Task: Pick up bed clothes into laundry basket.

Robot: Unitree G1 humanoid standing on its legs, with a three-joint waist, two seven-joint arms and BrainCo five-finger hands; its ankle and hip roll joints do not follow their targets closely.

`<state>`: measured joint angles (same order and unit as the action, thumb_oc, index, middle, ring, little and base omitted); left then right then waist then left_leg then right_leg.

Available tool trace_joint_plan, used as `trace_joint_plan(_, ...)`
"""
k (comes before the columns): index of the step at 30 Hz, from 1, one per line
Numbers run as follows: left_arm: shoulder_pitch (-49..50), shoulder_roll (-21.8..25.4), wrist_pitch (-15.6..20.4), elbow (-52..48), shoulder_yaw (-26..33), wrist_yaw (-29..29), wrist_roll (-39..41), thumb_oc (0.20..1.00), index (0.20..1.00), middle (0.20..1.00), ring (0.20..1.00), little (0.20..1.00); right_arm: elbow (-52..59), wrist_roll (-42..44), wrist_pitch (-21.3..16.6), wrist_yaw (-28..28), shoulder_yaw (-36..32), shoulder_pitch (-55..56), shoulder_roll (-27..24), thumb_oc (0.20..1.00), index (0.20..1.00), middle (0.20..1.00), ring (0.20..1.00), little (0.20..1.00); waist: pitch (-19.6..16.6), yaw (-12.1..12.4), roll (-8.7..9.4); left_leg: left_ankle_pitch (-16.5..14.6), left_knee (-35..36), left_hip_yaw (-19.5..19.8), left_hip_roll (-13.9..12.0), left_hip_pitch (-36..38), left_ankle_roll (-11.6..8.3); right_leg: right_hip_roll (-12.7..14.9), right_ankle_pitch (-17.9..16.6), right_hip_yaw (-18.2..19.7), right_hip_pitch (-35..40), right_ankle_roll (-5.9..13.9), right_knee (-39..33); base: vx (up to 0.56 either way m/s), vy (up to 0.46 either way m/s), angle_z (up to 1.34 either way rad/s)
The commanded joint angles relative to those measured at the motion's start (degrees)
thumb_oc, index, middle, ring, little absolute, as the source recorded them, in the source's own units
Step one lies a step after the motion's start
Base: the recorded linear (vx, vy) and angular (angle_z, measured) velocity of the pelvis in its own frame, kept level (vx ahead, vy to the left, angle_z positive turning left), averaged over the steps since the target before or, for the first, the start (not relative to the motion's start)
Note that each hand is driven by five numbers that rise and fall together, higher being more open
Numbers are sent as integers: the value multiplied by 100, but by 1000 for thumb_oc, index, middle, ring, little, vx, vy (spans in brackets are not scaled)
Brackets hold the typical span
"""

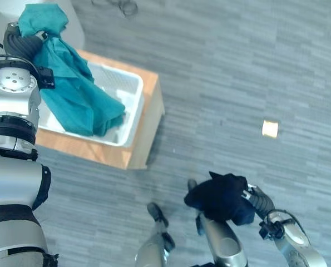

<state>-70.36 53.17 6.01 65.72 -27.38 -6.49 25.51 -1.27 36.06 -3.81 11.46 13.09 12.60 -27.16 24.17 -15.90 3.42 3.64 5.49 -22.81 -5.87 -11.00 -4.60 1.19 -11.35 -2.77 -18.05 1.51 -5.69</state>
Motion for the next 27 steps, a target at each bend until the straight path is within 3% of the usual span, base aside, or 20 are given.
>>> trace_joint_plan(1, -332, 270, 27, 198, 19, 139, -773, 200, 200, 200, 200, 200, 288, -33, -247, 54, -117, -18, -59, 200, 200, 200, 200, 200, -223, -48, 8, 292, -49, 35, -507, 318, -452, 399, 448, 107, 190, 854, 134, 0, 0, 0)
trace_joint_plan(3, -294, 192, -87, 324, -280, 255, -1492, 200, 200, 200, 200, 200, 250, -36, -246, 68, -161, 61, -22, 200, 200, 200, 200, 200, -186, -76, -11, 275, -49, 5, -504, 353, -450, 403, 444, 133, 193, 846, 141, 12, 1, -5)
trace_joint_plan(8, -403, 72, -136, 283, -600, 360, -1977, 200, 200, 200, 200, 200, 214, -75, -269, 66, -139, 36, -42, 200, 200, 200, 200, 200, -184, -99, -55, 253, -49, 14, -494, 393, -446, 411, 476, 113, 220, 836, 152, 7, -8, -9)
trace_joint_plan(10, -525, 172, -143, 285, -879, 481, -2328, 200, 200, 200, 200, 200, 225, -89, -268, 97, -137, 41, -60, 200, 200, 200, 200, 200, -188, -79, -88, 245, -49, 19, -485, 405, -443, 419, 475, 97, 231, 839, 152, 9, -12, 5)
trace_joint_plan(11, -624, 322, -138, 283, -1241, 625, -2868, 200, 200, 200, 200, 200, 219, -102, -277, 130, -138, 59, -63, 200, 200, 200, 200, 200, -193, -62, -135, 242, -49, 21, -482, 425, -443, 423, 484, 79, 256, 845, 149, 8, -9, 5)
trace_joint_plan(15, -704, 479, -106, 259, -1631, 678, -3451, 200, 200, 200, 200, 200, 158, -140, -267, 212, -36, 18, -86, 200, 200, 200, 200, 200, -179, -21, -174, 231, -49, 22, -477, 450, -444, 424, 493, 47, 291, 846, 143, -5, -6, 6)
trace_joint_plan(24, -427, 482, -139, 326, -1537, 819, -3618, 200, 200, 200, 200, 200, 172, -100, -304, 272, 54, -57, -186, 200, 200, 200, 200, 200, -138, 5, -218, 233, -49, 34, -479, 461, -446, 426, 495, 14, 309, 844, 145, -1, 0, 1)
trace_joint_plan(25, -421, 462, -151, 332, -1545, 846, -3665, 304, 304, 304, 304, 304, 159, -101, -309, 263, 47, -64, -184, 200, 200, 200, 200, 200, -139, 1, -219, 235, -49, 34, -481, 459, -447, 427, 495, 14, 312, 847, 144, 0, 0, 0)
trace_joint_plan(26, -450, 435, -166, 349, -1586, 879, -3739, 1000, 1000, 1000, 1000, 1000, 119, -105, -294, 264, 50, -60, -179, 200, 200, 200, 200, 200, -139, -2, -224, 234, -49, 36, -480, 467, -447, 427, 495, 14, 322, 847, 144, 0, 0, 0)
trace_joint_plan(27, -472, 419, -162, 367, -1644, 948, -3859, 1000, 1000, 1000, 1000, 1000, 94, -125, -288, 272, 40, -58, -184, 200, 200, 200, 200, 200, -151, -14, -229, 228, -49, 38, -479, 477, -446, 431, 501, 9, 337, 850, 141, 0, 0, 0)
